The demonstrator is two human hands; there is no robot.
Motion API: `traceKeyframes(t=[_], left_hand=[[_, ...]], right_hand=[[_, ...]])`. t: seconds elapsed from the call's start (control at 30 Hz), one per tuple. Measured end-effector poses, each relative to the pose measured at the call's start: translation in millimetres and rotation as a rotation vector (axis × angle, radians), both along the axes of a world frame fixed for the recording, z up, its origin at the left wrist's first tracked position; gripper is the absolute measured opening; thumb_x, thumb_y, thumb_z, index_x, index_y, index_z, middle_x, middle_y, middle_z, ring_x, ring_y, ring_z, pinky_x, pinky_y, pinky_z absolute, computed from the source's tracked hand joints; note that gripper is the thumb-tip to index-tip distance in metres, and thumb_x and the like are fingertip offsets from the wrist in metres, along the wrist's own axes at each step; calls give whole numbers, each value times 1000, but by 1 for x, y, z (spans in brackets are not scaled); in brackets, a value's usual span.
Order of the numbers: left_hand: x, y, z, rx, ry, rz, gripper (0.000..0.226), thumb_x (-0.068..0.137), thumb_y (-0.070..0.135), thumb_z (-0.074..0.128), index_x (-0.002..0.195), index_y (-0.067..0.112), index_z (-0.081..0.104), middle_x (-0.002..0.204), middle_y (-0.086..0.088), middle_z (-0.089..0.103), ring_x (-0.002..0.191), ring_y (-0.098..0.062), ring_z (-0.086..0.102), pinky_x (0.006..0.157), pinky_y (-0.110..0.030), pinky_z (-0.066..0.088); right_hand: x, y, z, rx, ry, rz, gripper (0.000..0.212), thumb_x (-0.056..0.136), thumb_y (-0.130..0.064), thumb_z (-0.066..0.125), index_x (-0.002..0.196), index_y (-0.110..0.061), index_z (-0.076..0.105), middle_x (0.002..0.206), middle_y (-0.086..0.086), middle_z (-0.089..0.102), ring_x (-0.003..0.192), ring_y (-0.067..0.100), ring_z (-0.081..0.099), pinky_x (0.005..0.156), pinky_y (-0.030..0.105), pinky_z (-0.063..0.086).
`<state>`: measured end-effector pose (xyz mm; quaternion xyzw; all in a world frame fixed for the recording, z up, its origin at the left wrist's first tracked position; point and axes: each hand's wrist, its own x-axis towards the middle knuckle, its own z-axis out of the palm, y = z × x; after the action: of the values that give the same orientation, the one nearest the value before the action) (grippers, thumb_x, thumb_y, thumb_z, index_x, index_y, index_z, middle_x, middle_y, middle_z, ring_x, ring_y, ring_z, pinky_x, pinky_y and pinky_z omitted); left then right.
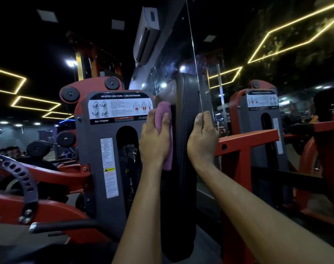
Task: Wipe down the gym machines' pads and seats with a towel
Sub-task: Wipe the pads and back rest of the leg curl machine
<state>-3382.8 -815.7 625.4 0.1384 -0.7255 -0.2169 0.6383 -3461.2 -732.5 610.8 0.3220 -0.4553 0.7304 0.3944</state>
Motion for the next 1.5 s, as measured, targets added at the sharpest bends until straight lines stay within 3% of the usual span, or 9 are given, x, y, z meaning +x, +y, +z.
traceKeyframes(t=[0.2, 0.4, 0.63, 0.77, 0.9, 1.13, 1.3, 1.4, 1.5], left_hand=[[10, -1, -34, -85, 76, -106, 41, 95, 62, 44, 132, 45, 50, 120, 18, 62, 105, -5, 57, 82, -19, 42], [-7, -32, -22, 65, 12, -28, 36, 100, 61, 41, 132, 45, 49, 121, 4, 64, 111, -24, 60, 85, -35, 43], [3, -26, -51, -50, 75, -119, 39, 96, 59, 47, 131, 43, 49, 123, 23, 58, 110, -3, 55, 90, -21, 42], [-26, -68, 1, 59, -2, -45, 42, 99, 59, 46, 136, 39, 53, 127, 1, 66, 116, -23, 60, 87, -30, 40], [-33, -84, 14, 138, -27, -78, 47, 100, 60, 45, 140, 36, 52, 131, -7, 64, 119, -30, 58, 87, -31, 39], [-14, -70, -52, 103, 47, -124, 27, 98, 56, 50, 118, 39, 55, 102, 14, 64, 97, -16, 60, 78, -27, 38], [-25, -97, -32, 219, -101, -18, 42, 100, 62, 42, 129, 34, 52, 123, -4, 65, 110, -33, 60, 83, -35, 40], [-17, -87, -30, 186, -167, 43, 45, 99, 65, 35, 129, 33, 48, 123, -9, 64, 109, -38, 60, 86, -42, 45], [-5, -58, -16, 28, -79, -11, 43, 100, 60, 35, 132, 34, 48, 122, -6, 66, 109, -33, 61, 90, -44, 49]], right_hand=[[3, 1, -1, 14, -4, -17, 26, 110, -23, 39, 86, -19, 48, 56, -12, 39, 51, 3, 45, 47, 17, 26], [4, 3, -2, 52, -30, -39, 27, 111, -28, 37, 88, -19, 49, 57, -11, 41, 48, 6, 42, 47, 23, 28], [7, -1, -2, 69, -71, -178, 29, 110, -31, 35, 93, -17, 53, 60, -13, 45, 55, 13, 50, 52, 28, 32], [2, 0, -3, 78, -44, -207, 32, 111, -31, 34, 92, -15, 55, 58, -13, 44, 50, 8, 47, 49, 25, 28], [1, 1, -2, 93, -37, -211, 32, 111, -31, 34, 94, -15, 56, 57, -13, 44, 49, 4, 45, 48, 21, 26], [2, -1, -3, 71, -27, -204, 32, 111, -30, 34, 94, -16, 56, 58, -11, 46, 49, 6, 48, 47, 21, 30], [5, 3, -2, 111, -32, -229, 30, 111, -29, 35, 95, -15, 57, 58, -13, 44, 49, 2, 45, 47, 18, 26], [9, 7, 0, 151, -36, -233, 28, 111, -28, 33, 97, -15, 54, 59, -13, 43, 50, 2, 45, 47, 20, 27], [8, 12, 4, 211, -35, -171, 25, 110, -27, 34, 96, -16, 52, 60, -10, 47, 53, 7, 49, 50, 26, 34]])
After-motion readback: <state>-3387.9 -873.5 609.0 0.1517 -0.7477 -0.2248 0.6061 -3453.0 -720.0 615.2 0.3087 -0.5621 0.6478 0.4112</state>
